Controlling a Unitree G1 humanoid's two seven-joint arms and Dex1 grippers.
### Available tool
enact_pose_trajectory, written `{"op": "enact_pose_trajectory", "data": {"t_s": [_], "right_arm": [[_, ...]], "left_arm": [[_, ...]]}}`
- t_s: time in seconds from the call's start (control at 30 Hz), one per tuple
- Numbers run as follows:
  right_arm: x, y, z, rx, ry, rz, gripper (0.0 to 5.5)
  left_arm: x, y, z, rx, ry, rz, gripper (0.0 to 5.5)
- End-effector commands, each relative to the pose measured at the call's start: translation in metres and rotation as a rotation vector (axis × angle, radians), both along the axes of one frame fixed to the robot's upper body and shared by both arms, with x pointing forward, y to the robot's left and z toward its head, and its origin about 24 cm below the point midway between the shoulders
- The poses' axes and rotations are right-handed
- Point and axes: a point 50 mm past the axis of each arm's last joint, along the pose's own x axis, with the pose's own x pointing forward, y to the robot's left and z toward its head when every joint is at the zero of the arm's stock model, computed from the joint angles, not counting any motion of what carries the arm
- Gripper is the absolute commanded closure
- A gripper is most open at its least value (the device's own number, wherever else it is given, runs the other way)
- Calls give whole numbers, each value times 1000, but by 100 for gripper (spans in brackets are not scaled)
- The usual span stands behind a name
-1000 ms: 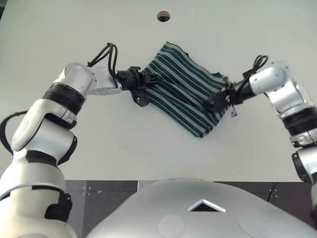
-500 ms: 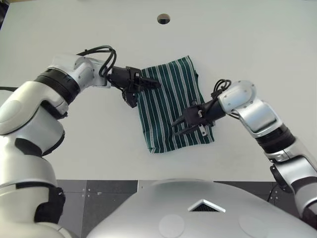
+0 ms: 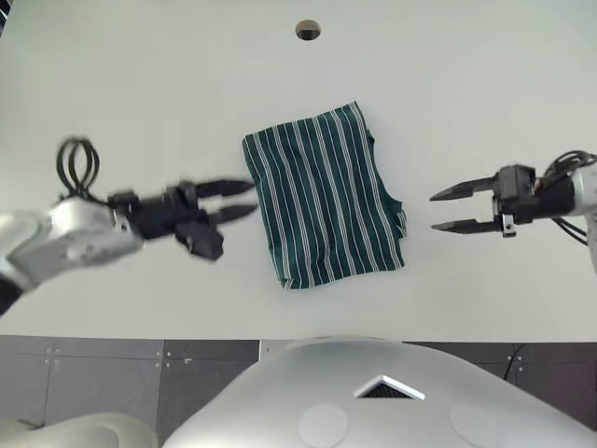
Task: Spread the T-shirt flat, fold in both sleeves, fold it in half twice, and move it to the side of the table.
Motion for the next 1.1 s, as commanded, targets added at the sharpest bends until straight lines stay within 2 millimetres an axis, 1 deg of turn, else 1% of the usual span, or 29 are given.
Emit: {"op": "enact_pose_trajectory", "data": {"t_s": [0.03, 0.1, 0.17, 0.23, 0.33, 0.43, 0.57, 0.63, 0.8, 1.0, 1.1], "right_arm": [[-11, -13, -9, -148, -262, 132, 261], [-11, -6, -16, -140, -326, 185, 217], [-13, 4, -27, -148, -401, 258, 210], [-13, 11, -37, -166, -483, 322, 210], [-15, 19, -50, -176, -532, 387, 210], [-16, 26, -59, -177, -559, 445, 210], [-13, 37, -65, -170, -604, 482, 210], [-11, 43, -69, -166, -615, 492, 210], [-9, 57, -78, -152, -630, 524, 210], [-12, 70, -83, -111, -629, 557, 210], [-12, 72, -83, -105, -629, 566, 210]], "left_arm": [[-51, 26, -22, 145, 352, 60, 297], [-56, 27, -33, 161, 359, 54, 258], [-55, 24, -47, 166, 325, 54, 234], [-55, 20, -59, 150, 325, 72, 234], [-52, 11, -70, 131, 279, 41, 234], [-47, 0, -73, 85, 216, 16, 234], [-49, -10, -78, 63, 217, -15, 234], [-48, -14, -82, 59, 218, -28, 234], [-38, -18, -87, 54, 193, -30, 234], [-29, -30, -83, 2, 181, -37, 234], [-27, -35, -81, -14, 180, -47, 234]]}}
